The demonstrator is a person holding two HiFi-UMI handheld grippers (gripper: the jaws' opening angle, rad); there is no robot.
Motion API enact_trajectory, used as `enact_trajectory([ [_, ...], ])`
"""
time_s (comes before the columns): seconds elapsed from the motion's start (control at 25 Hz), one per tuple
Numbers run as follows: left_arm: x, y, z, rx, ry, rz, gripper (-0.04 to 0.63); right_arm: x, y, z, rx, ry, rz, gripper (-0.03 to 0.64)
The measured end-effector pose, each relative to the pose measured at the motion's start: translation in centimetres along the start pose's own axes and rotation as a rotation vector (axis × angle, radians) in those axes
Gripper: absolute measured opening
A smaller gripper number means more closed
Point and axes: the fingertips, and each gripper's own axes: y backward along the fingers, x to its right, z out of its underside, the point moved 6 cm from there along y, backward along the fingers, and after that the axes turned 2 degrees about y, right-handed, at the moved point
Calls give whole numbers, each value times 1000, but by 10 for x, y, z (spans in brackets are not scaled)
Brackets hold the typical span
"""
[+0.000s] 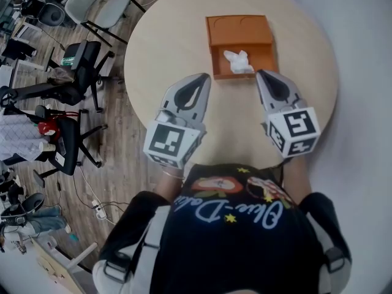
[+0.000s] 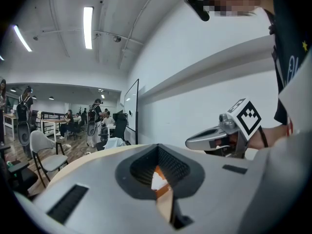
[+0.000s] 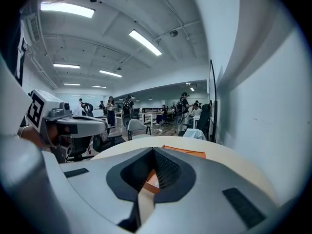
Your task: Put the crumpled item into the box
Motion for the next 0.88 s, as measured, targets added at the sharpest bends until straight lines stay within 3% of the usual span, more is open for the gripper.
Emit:
enact_trajectory([
  [0.88,3,4,-3,-6,-10,3,-8,-2,5,-4,-2,9,-2,0],
])
